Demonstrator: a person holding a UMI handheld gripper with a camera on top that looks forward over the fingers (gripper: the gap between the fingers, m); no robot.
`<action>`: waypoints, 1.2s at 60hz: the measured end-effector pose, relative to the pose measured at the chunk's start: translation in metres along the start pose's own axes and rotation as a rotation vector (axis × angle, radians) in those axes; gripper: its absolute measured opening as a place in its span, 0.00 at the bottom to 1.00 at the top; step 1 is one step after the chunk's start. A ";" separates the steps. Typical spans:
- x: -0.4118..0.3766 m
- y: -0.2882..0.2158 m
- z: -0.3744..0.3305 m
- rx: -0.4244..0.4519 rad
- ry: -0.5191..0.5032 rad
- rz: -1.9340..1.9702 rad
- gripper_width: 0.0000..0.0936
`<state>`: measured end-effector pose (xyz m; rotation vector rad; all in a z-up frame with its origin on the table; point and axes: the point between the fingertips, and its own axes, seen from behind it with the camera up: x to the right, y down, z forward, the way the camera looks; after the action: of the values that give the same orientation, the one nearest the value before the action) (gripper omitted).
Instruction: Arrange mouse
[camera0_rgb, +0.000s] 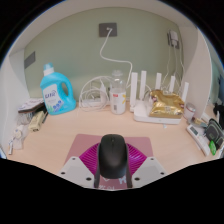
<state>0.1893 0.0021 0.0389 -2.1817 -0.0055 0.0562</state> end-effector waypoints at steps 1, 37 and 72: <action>-0.001 0.007 0.005 -0.013 0.004 -0.003 0.39; -0.022 0.000 -0.108 -0.018 0.101 -0.064 0.91; -0.043 0.010 -0.278 0.071 0.122 -0.092 0.91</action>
<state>0.1576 -0.2325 0.1921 -2.1075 -0.0335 -0.1271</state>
